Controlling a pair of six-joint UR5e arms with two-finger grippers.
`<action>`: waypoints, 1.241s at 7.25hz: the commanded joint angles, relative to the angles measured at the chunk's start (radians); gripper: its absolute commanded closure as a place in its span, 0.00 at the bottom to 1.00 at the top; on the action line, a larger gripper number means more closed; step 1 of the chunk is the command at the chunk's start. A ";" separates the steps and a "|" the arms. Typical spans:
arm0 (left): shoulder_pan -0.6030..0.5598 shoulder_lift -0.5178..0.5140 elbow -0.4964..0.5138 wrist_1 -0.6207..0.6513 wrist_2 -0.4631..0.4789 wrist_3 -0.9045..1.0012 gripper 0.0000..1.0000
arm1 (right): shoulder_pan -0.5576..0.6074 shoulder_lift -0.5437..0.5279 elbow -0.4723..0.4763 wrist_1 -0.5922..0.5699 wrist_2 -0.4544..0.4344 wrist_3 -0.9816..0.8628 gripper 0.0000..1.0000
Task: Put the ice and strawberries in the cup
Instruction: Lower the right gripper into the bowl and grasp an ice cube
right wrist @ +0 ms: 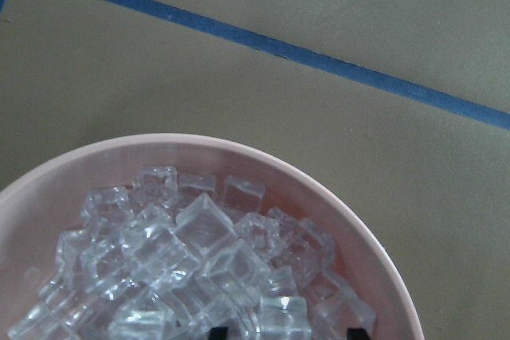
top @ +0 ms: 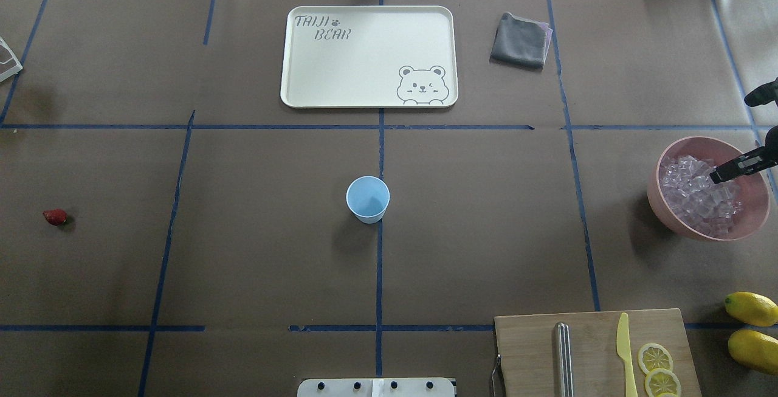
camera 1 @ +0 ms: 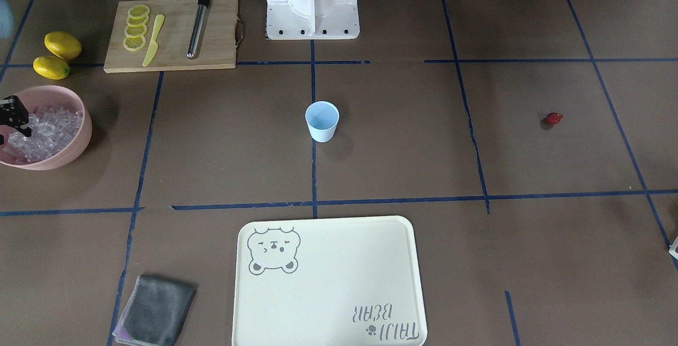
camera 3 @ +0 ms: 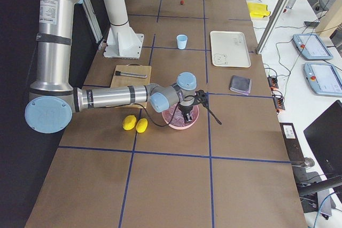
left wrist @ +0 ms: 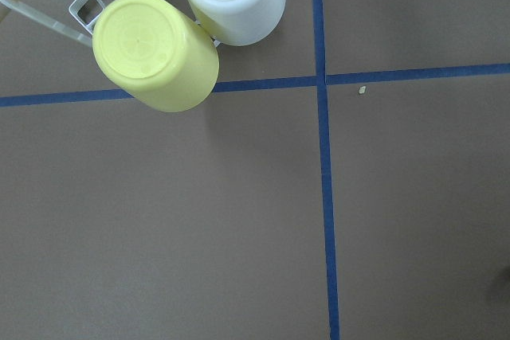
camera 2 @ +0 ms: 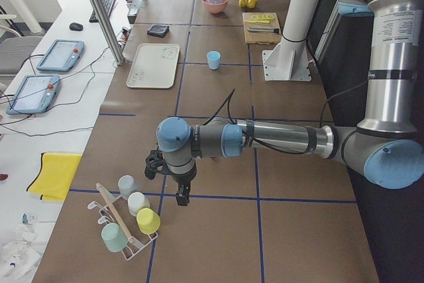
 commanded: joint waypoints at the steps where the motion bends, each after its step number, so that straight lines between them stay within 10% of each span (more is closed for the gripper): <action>1: 0.000 0.000 -0.001 0.000 -0.001 0.000 0.00 | 0.000 -0.003 -0.009 0.000 -0.030 0.000 0.41; 6: 0.000 -0.002 -0.001 0.000 -0.001 0.000 0.00 | 0.000 -0.001 -0.003 0.000 -0.022 0.006 0.47; 9: 0.000 0.000 0.000 0.000 -0.001 0.000 0.00 | 0.000 -0.003 -0.003 0.002 -0.027 0.005 0.79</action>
